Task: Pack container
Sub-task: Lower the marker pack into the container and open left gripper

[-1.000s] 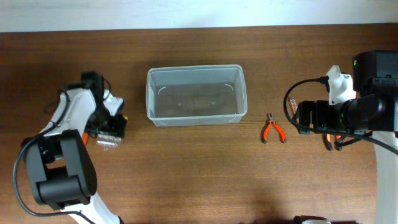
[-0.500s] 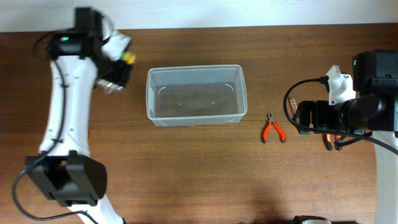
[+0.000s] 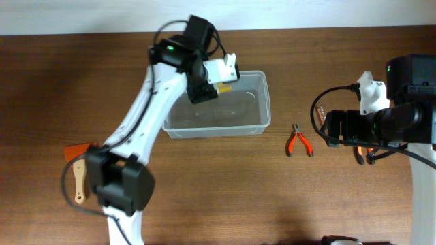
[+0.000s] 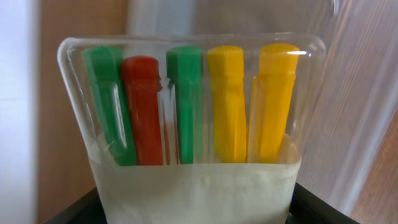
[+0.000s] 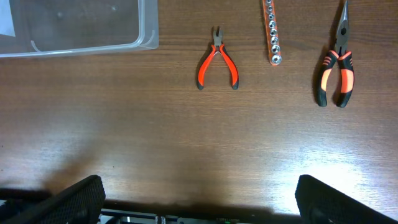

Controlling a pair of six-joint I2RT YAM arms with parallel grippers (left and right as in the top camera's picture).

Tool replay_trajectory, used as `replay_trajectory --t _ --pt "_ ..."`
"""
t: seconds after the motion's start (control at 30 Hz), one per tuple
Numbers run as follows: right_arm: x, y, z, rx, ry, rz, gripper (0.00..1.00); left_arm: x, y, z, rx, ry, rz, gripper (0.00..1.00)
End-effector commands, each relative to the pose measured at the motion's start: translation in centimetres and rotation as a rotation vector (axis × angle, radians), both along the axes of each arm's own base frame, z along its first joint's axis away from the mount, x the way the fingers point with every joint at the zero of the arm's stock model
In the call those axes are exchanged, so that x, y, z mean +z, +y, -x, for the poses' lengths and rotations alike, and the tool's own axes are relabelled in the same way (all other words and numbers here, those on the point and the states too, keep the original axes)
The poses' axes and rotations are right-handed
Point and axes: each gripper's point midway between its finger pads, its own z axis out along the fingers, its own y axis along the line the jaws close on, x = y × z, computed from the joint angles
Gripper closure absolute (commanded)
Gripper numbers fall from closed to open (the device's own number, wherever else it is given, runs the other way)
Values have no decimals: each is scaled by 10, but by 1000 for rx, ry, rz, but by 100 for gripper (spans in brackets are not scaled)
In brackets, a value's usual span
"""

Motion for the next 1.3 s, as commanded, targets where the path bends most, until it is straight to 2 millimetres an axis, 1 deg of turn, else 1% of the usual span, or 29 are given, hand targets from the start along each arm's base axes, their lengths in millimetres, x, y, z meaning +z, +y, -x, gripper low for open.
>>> replay_trajectory --t 0.0,0.07,0.13,0.3,0.47,0.67,0.8,0.83,0.9,0.93,1.0,1.1,1.17,1.2,1.27 --pt "-1 -2 0 -14 5 3 1 -37 -2 0 -50 78 -33 98" --pt "-1 -2 0 -14 6 3 1 -52 -2 1 -51 113 -47 98" --pt "-1 -2 0 -15 6 3 1 -63 -3 1 -46 137 -52 98" --pt "-1 -2 1 -14 7 3 1 -78 -5 4 -51 175 -45 98" --pt "-1 -2 1 -14 7 3 1 -97 -11 12 -63 243 -19 98" --pt "-1 -2 1 -14 8 3 1 -121 -9 17 -60 299 -42 98" --pt "-1 -2 1 -14 10 3 1 -124 -9 17 -60 304 -44 97" --pt "-1 -2 2 -14 11 2 1 -124 -9 16 -60 300 -44 88" --pt "-1 -2 1 -14 11 2 1 -124 -10 16 -61 299 -42 72" --pt "-1 -2 1 -14 10 3 1 -124 -10 16 -61 299 -43 67" --pt "-1 -2 1 -15 10 3 1 -124 -10 16 -60 299 -43 62" --pt "-1 -2 1 -14 11 2 1 -124 -10 16 -60 299 -43 50" --pt "-1 -2 1 -15 11 3 1 -124 -10 16 -60 299 -43 46" --pt "-1 -2 1 -15 11 3 1 -124 -10 16 -60 299 -43 42" --pt "-1 -2 1 -15 11 3 1 -124 -9 16 -60 299 -45 30"
